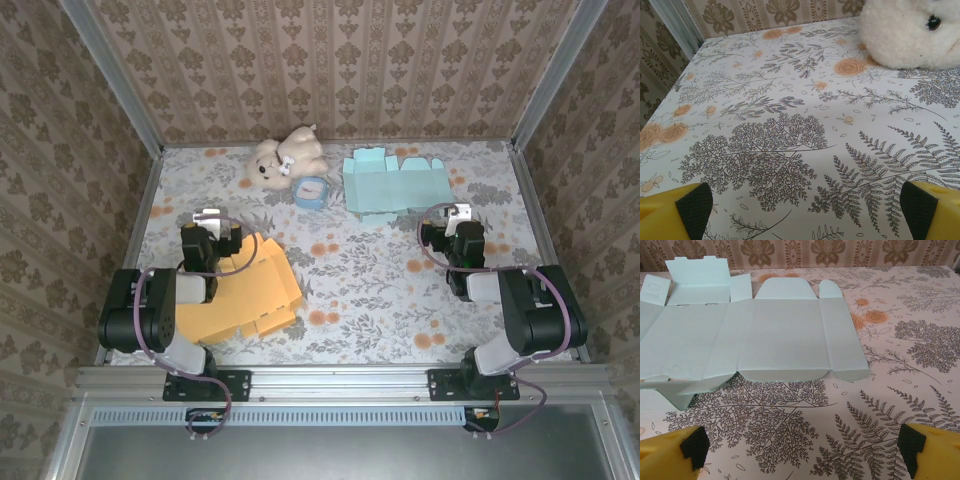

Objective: Fold the paper box

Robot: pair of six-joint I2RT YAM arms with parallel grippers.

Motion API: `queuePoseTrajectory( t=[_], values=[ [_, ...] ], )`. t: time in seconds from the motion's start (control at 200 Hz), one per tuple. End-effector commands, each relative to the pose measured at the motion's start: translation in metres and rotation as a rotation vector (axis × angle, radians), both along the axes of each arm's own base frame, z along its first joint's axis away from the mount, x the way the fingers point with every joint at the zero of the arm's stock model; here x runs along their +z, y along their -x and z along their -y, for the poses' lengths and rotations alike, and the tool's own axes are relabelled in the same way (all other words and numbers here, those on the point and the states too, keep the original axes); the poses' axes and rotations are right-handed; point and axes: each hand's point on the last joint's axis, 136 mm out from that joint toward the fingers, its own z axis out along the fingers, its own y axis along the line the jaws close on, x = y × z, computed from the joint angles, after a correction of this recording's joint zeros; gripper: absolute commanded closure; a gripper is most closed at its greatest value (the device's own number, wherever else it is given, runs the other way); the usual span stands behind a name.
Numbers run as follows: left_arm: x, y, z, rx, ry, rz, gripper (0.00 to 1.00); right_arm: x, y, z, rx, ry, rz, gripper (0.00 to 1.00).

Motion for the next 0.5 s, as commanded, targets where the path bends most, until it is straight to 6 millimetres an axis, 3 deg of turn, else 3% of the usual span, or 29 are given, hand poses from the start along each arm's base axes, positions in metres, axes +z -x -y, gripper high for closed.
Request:
queuePoseTrajectory(
  t=[0.0,0.495],
  values=[
    [0.0068,-0.0006,-0.0017,0.004,-0.014,0.029,0.00,0.0066,-0.0045,-0.0002,0.006,-0.004,0.019,0.00],
    [0.0053,-0.0048,-0.0057,-0.024,0.047,0.003,0.00,0.0060,-0.0045,-0.0003,0.006,-0.005,0.018,0.00]
  ],
)
